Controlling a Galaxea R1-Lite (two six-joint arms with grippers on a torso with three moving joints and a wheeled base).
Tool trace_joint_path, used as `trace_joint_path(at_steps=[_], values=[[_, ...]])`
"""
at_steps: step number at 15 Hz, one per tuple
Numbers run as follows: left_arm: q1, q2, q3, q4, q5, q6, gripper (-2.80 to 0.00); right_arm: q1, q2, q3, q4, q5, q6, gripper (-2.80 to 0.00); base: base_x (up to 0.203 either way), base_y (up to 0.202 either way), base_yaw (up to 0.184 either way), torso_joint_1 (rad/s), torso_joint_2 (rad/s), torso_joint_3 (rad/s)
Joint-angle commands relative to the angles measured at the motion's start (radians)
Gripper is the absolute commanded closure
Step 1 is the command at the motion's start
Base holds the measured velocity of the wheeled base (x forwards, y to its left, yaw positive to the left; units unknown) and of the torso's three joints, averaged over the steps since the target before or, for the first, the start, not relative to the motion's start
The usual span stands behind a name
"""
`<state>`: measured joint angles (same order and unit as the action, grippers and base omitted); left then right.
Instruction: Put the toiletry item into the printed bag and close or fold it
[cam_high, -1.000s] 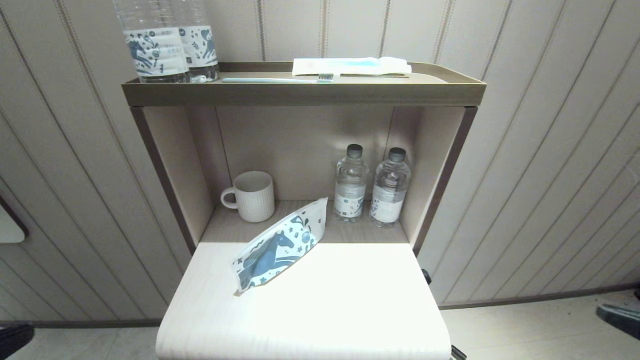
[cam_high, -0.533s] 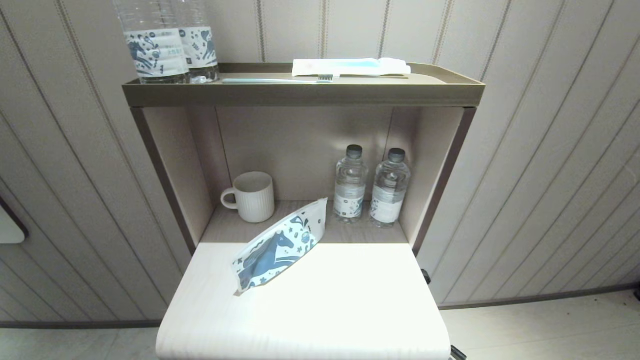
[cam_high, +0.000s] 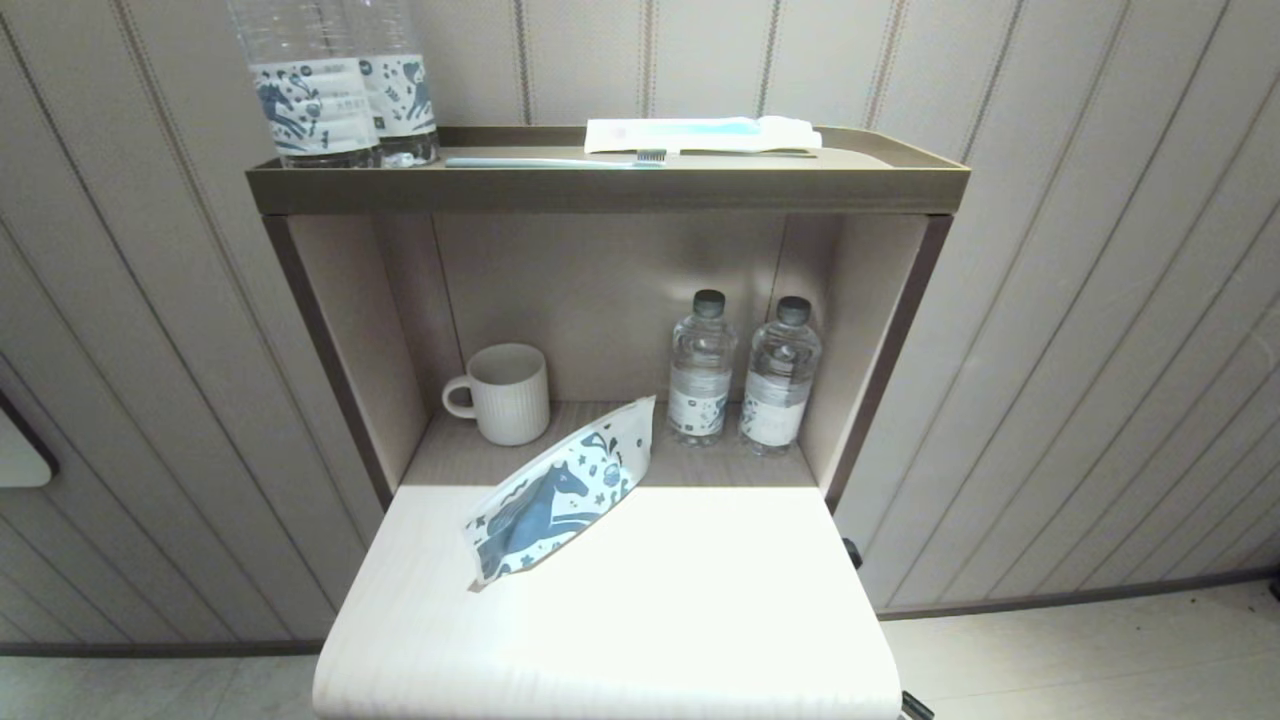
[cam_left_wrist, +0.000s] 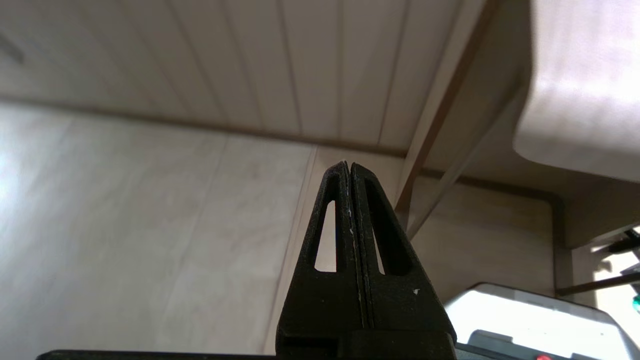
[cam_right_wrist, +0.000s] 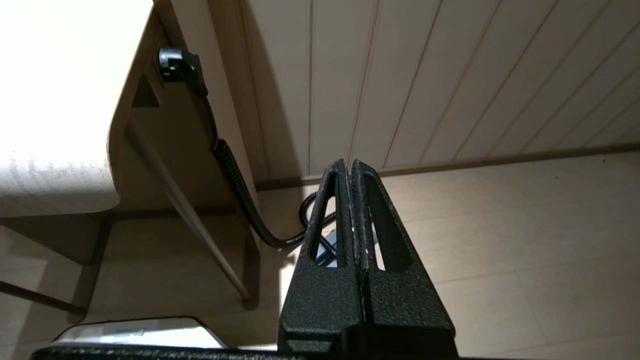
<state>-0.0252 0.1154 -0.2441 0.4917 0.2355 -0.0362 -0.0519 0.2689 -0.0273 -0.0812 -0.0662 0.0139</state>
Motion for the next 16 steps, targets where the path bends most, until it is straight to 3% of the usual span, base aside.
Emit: trace_joint_path(at_steps=[1,3,6,7,10,14,16], values=[[0.028,-0.114,0.023,0.001,-0.094,0.021,0.00,0.001,0.000,0.009,-0.003,0.047,-0.047,0.00,0.000,0.000,0.000,0.000,0.00,0.000],[0.030,-0.114,0.043,-0.033,-0.166,0.013,0.00,0.001,0.001,0.009,0.001,0.092,-0.083,0.00,0.000,0.000,0.000,0.000,0.00,0.000],[0.030,-0.114,0.089,-0.138,-0.161,0.040,0.00,0.001,0.001,-0.026,0.112,0.094,-0.101,0.00,0.000,0.000,0.000,0.000,0.00,0.000],[0.030,-0.114,0.091,-0.140,-0.162,0.047,0.00,0.003,-0.002,-0.049,0.180,0.098,-0.103,0.00,0.000,0.000,0.000,0.000,0.00,0.000],[0.030,-0.114,0.105,-0.143,-0.193,0.045,0.00,0.078,-0.047,-0.048,0.213,0.112,-0.128,0.00,0.000,0.000,0.000,0.000,0.00,0.000],[0.030,-0.114,0.111,-0.163,-0.194,0.033,0.00,0.053,-0.217,-0.029,0.194,0.094,-0.108,0.00,0.000,0.000,0.000,0.000,0.00,0.000],[0.030,-0.112,0.111,-0.163,-0.194,0.033,0.00,0.046,-0.269,0.011,0.021,0.063,-0.063,0.00,0.000,0.000,0.000,0.000,0.00,0.000]])
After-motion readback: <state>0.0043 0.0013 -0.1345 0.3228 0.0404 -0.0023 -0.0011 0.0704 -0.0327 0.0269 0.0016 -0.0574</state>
